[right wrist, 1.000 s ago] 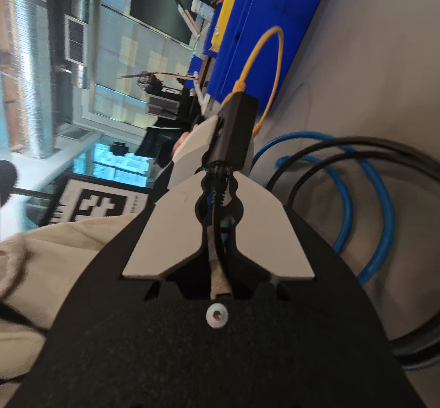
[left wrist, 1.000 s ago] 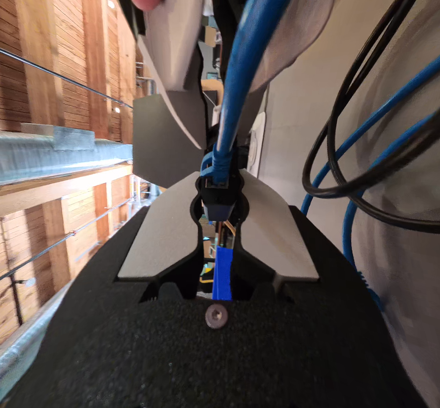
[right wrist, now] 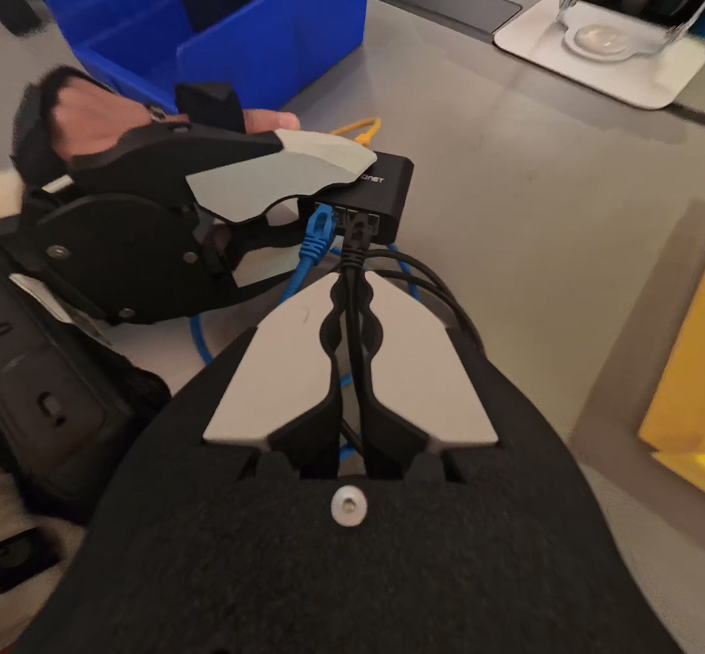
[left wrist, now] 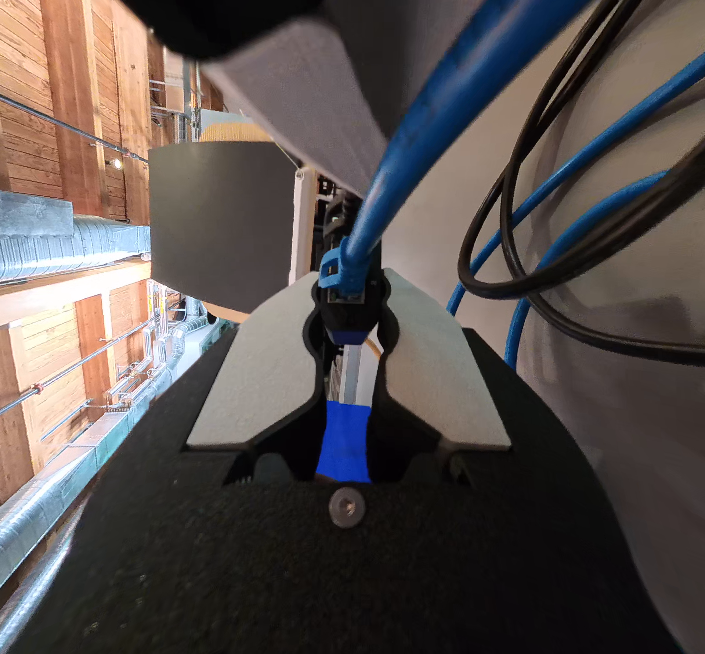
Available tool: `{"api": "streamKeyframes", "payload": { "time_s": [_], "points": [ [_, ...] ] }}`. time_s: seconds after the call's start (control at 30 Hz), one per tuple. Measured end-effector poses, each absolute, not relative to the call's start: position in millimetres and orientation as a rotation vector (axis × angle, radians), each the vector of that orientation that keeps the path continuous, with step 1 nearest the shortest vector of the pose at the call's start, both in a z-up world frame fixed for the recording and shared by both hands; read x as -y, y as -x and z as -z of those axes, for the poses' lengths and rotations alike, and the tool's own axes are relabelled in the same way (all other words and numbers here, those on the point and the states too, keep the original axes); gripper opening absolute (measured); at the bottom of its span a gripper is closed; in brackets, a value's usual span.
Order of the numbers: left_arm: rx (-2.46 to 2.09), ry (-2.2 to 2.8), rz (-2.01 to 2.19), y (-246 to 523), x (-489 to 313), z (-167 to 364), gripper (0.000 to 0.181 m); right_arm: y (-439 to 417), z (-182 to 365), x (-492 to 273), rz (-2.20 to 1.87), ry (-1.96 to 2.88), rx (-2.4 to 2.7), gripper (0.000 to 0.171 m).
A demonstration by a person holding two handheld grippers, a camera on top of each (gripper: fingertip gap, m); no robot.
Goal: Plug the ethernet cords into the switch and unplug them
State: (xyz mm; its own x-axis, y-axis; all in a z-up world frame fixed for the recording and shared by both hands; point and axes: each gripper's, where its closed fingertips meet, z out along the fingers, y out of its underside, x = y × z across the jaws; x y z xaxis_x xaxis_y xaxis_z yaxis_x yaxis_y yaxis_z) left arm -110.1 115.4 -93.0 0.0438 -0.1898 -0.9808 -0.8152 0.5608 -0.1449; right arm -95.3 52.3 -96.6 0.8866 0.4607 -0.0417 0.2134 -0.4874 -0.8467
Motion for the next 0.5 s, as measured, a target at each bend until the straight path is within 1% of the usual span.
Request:
{"api": "streamKeyframes", "payload": {
  "time_s": [0.07,0.17,0.23,0.27,0.33,0.37,0.5],
  "points": [
    [-1.474,0.898,-0.577,108,-112,92,0.025,94,94,-49,-0.452,2.086,0.426,0.006],
    [-1.465,0.738,-0.591,109,-107,82,0.024,103,90,-38,-0.592,2.107,0.557,0.007],
    [-1.459,0.782,-0.471,113,-106,79,0.024,110,72,-27,-0.738,2.053,0.743,0.023],
    [-1.465,0.815,-0.379,112,-103,80,0.024,107,57,-28,-0.729,1.954,0.833,0.029],
    [-1.465,0.912,-0.204,111,-101,79,0.024,96,35,-35,-0.616,1.742,1.016,0.028],
    [-1.459,0.949,-0.109,110,-98,77,0.024,89,34,-41,-0.551,1.685,1.087,0.028],
    [-1.445,1.001,0.246,110,-83,60,0.025,79,71,-62,-0.373,1.633,1.358,0.032]
  ]
}}
